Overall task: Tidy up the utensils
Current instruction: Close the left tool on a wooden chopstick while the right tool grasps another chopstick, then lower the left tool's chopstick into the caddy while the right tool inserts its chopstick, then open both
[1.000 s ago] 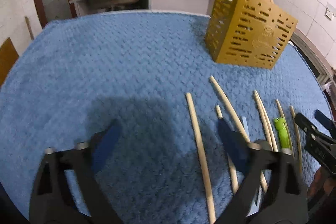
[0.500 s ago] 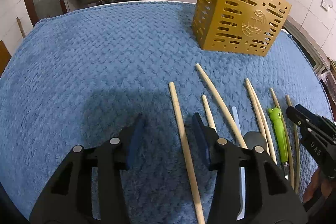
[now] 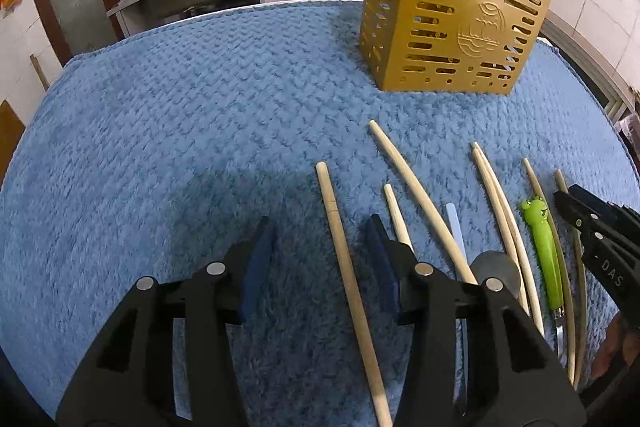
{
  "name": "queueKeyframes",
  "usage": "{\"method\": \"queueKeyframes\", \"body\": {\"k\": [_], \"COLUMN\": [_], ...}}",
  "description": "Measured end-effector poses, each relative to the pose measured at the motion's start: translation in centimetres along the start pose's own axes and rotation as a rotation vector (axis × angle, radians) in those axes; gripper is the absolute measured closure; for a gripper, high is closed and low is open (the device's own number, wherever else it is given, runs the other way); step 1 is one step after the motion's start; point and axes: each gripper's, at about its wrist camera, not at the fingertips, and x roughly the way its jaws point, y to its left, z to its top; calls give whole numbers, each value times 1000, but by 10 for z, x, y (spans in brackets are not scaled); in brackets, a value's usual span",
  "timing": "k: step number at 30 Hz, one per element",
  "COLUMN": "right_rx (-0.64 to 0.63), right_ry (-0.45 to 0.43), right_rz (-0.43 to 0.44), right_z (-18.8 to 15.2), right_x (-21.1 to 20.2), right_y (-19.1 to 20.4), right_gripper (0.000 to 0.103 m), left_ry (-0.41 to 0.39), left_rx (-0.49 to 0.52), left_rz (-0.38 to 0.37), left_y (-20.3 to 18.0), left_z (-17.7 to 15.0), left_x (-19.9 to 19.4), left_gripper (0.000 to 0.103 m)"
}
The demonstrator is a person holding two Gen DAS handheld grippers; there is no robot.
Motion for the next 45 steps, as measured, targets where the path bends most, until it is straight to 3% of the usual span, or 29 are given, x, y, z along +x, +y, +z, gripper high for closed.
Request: {"method": "queueKeyframes", "body": {"k": [3, 5, 7, 10, 19, 22, 29, 35, 45], "right_rx": [-5, -2, 5, 19, -1, -4, 38, 47, 34], "right_ry": [2, 5, 5, 9, 73, 65, -25, -153, -323], "right_rz": [-3, 2, 4, 12, 0, 1, 58, 100, 163], "right_z": [1, 3, 2, 3, 11, 11, 15, 24, 47], "right_x": [1, 1, 1, 1, 4, 3, -23, -65, -115], "right_y": [1, 0, -2, -5, -3, -1, -9, -15, -5], "right_gripper": [75, 76, 79, 85, 86, 94, 97, 97, 97], "left_ry": [1, 1, 0, 4, 38, 29, -79, -272, -382], "left_rx": [12, 25, 34, 47, 42, 53, 57, 70, 63], "left_rz": [-1, -1, 9, 16, 2, 10, 22, -39, -134], "left_y": [-1, -2, -4, -8, -7, -8, -9, -10, -17], "left_z": [3, 5, 5, 5, 4, 3, 4, 10, 33], "left_x": [2, 3, 3, 1, -3, -3, -32, -91, -140], "left_gripper": [59, 70, 73, 86, 86, 92, 99, 99, 99]}}
